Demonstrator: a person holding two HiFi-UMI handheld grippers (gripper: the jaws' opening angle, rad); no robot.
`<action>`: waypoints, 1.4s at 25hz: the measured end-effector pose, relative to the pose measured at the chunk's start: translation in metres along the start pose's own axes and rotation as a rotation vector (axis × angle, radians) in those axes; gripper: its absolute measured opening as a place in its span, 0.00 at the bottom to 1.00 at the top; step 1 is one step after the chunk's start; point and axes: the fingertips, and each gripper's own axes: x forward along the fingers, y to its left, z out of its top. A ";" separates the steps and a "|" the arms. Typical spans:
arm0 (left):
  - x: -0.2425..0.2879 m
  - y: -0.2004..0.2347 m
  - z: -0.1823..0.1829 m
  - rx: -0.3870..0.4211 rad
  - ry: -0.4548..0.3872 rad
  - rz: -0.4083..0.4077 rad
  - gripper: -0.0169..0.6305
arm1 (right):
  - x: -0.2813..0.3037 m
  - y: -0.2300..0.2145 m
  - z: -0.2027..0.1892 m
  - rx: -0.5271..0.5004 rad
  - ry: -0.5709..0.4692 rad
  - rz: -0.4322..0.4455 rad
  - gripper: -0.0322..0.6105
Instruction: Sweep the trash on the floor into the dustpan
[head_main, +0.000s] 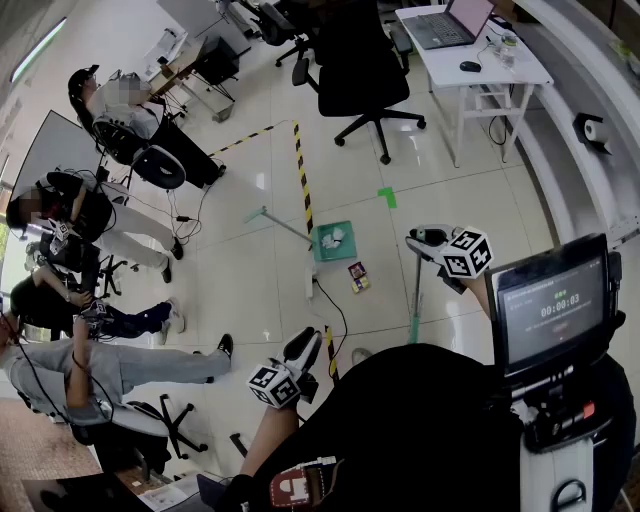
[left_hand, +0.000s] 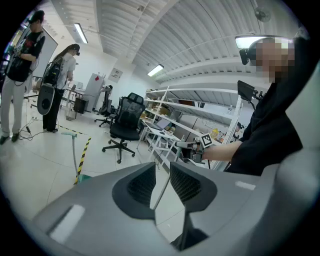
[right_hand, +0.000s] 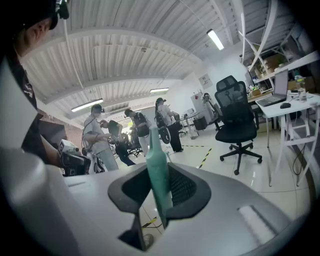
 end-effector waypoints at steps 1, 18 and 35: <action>0.001 0.003 0.006 0.001 -0.006 -0.004 0.17 | 0.005 0.001 0.006 -0.001 0.000 -0.003 0.16; -0.042 0.227 0.021 -0.110 -0.056 -0.176 0.17 | 0.233 0.054 0.066 -0.012 0.121 -0.118 0.16; -0.119 0.331 0.014 -0.238 -0.122 0.111 0.17 | 0.475 0.104 0.074 -0.213 0.329 0.205 0.16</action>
